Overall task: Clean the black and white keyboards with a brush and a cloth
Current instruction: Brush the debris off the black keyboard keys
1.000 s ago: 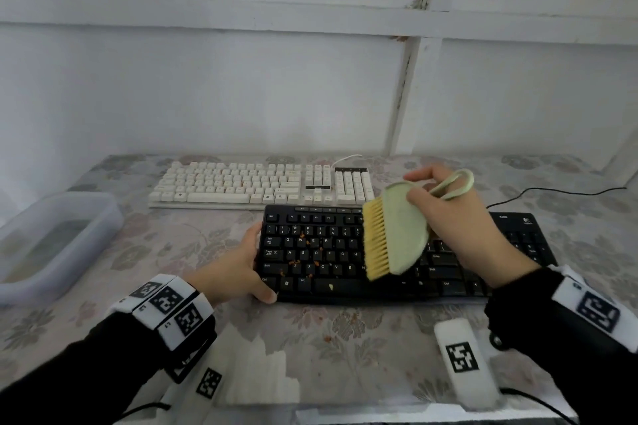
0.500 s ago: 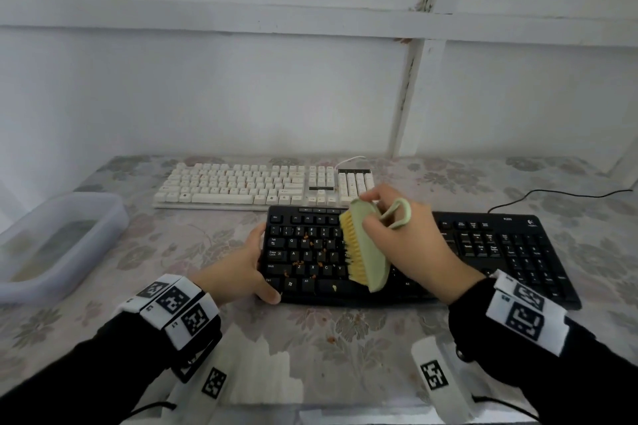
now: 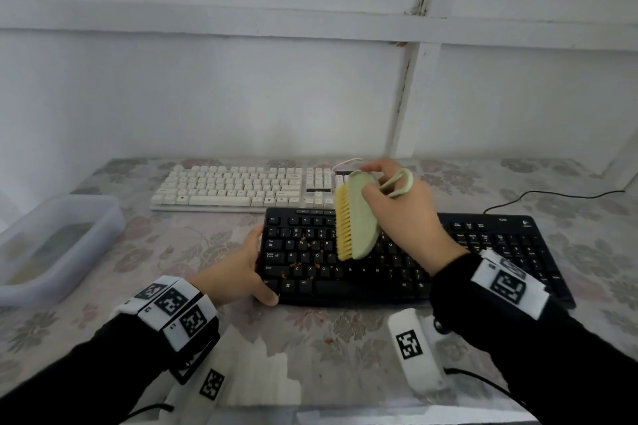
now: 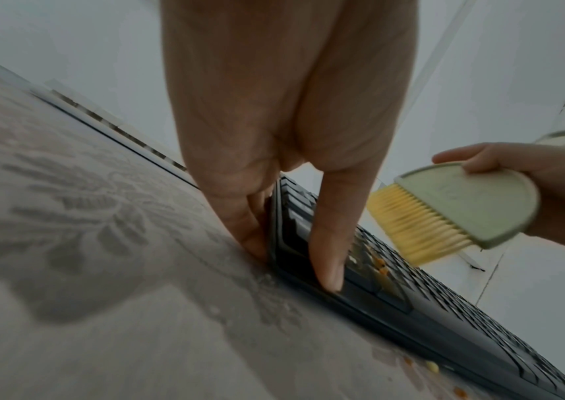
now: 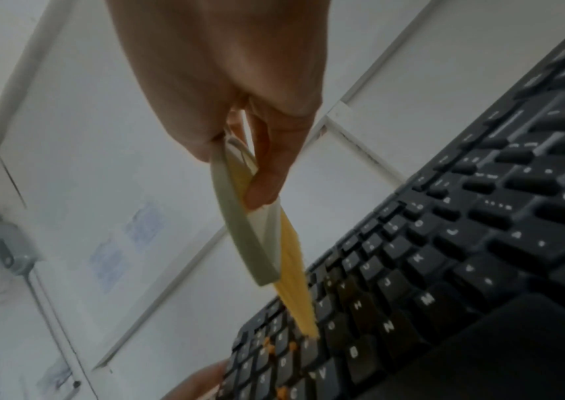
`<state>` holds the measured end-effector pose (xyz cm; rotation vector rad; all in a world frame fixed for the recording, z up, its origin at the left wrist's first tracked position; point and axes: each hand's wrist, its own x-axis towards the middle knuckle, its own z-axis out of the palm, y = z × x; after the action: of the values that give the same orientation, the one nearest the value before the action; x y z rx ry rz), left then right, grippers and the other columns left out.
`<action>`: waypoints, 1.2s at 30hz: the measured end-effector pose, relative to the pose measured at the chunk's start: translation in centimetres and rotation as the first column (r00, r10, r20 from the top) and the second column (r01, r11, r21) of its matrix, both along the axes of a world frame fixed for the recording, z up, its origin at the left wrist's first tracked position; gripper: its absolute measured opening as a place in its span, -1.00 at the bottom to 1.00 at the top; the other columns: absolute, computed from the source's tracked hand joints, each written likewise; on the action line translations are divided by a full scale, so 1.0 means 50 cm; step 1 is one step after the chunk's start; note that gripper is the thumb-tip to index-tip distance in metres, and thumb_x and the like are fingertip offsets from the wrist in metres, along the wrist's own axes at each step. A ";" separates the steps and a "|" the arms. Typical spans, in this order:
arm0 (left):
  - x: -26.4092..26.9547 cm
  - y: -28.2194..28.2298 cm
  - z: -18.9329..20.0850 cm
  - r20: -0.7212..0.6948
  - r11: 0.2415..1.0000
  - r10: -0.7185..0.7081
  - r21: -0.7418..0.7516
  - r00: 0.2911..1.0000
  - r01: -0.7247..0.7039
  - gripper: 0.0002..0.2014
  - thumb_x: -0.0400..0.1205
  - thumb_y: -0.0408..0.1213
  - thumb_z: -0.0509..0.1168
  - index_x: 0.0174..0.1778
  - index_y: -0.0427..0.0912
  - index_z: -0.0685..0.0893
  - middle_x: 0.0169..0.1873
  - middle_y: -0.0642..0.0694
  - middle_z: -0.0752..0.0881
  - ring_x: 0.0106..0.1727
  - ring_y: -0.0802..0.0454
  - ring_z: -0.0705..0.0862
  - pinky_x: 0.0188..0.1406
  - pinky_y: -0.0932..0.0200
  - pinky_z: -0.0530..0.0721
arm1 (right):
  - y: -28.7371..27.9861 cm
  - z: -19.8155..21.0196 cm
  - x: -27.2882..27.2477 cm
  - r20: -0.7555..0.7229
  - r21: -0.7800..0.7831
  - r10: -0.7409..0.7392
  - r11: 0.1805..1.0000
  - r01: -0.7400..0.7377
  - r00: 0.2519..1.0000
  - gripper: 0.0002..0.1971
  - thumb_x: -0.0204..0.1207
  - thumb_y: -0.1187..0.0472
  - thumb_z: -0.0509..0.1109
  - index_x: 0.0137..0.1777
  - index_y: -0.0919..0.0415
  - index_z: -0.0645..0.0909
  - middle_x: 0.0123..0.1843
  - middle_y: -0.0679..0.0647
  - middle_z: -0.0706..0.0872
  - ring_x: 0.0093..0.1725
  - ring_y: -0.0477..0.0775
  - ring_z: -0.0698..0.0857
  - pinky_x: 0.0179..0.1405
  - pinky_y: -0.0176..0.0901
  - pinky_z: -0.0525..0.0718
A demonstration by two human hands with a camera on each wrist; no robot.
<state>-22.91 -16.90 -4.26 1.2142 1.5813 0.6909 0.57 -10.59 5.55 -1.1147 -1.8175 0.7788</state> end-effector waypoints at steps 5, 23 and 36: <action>-0.002 0.001 0.000 -0.018 1.000 -0.004 0.000 1.000 0.004 0.35 0.04 -0.46 0.57 0.59 0.34 -0.11 0.18 -0.05 0.73 0.23 -0.09 0.69 0.33 -0.17 0.60 | -0.025 -0.034 -0.009 0.062 -0.040 0.050 0.998 -0.048 0.997 -0.88 0.57 0.27 0.25 0.03 0.08 0.57 -0.22 0.23 0.72 -0.34 0.07 0.68 -0.37 -0.10 0.70; -0.002 0.002 -0.004 0.005 1.000 -0.007 0.014 1.000 0.007 0.35 -0.06 -0.37 0.58 0.54 0.42 -0.05 0.19 -0.04 0.72 0.26 -0.10 0.67 0.33 -0.20 0.59 | -0.006 -0.001 -0.015 0.002 0.004 -0.004 1.000 0.004 1.000 -0.82 0.53 0.31 0.27 0.08 0.08 0.57 -0.26 0.06 0.66 -0.45 -0.19 0.54 -0.59 -0.48 0.44; -0.006 0.003 -0.008 0.003 1.000 -0.014 0.006 1.000 0.014 0.33 -0.06 -0.37 0.59 0.54 0.39 -0.01 0.19 -0.06 0.72 0.25 -0.12 0.67 0.34 -0.22 0.58 | -0.074 -0.028 0.033 0.203 -0.212 0.185 0.967 -0.142 0.962 -0.88 0.50 0.27 0.31 -0.08 0.07 0.64 -0.29 -0.04 0.65 -0.37 -0.10 0.51 -0.46 -0.39 0.45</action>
<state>-23.18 -16.73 -4.66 1.2271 1.5674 0.6885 2.24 -14.31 4.13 -1.2275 -2.0757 0.9808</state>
